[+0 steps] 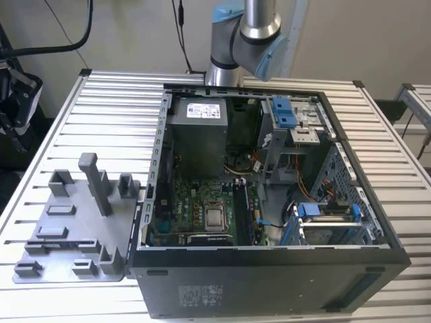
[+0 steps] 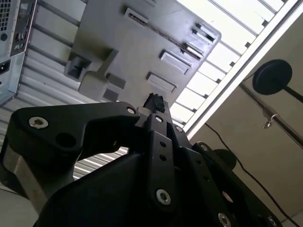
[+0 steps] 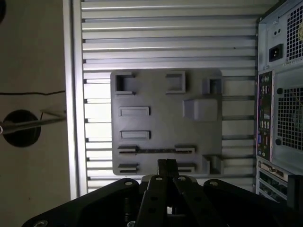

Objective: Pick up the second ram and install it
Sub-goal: 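Pick up the second ram and move it above second insertion slot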

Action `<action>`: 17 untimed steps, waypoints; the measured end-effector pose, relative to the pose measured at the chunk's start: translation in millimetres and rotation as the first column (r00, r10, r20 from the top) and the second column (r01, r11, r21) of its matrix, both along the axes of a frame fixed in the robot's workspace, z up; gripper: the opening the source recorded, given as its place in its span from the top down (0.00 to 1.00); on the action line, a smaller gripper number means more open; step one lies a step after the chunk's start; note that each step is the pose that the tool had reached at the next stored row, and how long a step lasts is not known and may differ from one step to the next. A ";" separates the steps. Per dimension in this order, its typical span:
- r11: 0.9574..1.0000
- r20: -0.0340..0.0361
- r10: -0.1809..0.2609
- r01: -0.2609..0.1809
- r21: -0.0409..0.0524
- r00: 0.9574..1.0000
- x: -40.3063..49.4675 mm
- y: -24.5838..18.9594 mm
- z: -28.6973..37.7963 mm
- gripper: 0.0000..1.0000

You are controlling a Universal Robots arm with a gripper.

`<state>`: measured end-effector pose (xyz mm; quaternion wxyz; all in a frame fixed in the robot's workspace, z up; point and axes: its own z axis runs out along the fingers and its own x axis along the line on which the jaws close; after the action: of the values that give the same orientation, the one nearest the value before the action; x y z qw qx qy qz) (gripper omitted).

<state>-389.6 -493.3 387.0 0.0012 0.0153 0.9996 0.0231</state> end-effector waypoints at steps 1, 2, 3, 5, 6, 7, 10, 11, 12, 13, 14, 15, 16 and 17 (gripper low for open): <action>1.000 0.000 0.004 -0.004 0.000 1.000 0.0 0.0 0.0 0.89; 1.000 0.000 0.008 -0.008 0.000 1.000 0.0 0.0 0.0 0.89; 1.000 0.000 0.013 -0.013 0.000 1.000 0.0 0.0 0.0 0.89; 1.000 0.000 0.027 -0.027 0.000 1.000 0.0 0.0 0.0 0.89; 0.999 0.000 0.034 -0.034 0.000 0.999 0.0 0.0 0.0 0.89; 0.999 0.000 0.042 -0.042 0.000 0.999 0.0 0.0 0.0 0.89; 0.997 0.000 0.073 -0.073 0.000 0.997 0.0 0.0 0.0 0.89; 0.997 0.000 0.083 -0.083 0.000 0.997 0.0 0.0 0.0 0.89; 0.996 0.000 0.094 -0.094 0.000 0.996 0.0 0.0 0.0 0.89; 0.995 0.000 0.104 -0.104 0.000 0.995 0.0 0.0 0.0 0.89; 0.993 0.000 0.115 -0.115 0.000 0.993 0.0 0.0 0.0 0.89; 0.992 0.000 0.127 -0.127 0.000 0.992 0.0 0.0 0.0 0.89; 0.990 0.000 0.138 -0.138 0.000 0.990 0.0 0.0 0.0 0.89; 0.989 0.000 0.149 -0.149 0.000 0.989 0.0 0.0 0.0 0.89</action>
<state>-389.5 -493.3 387.0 -0.0005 -0.0595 0.9980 0.0230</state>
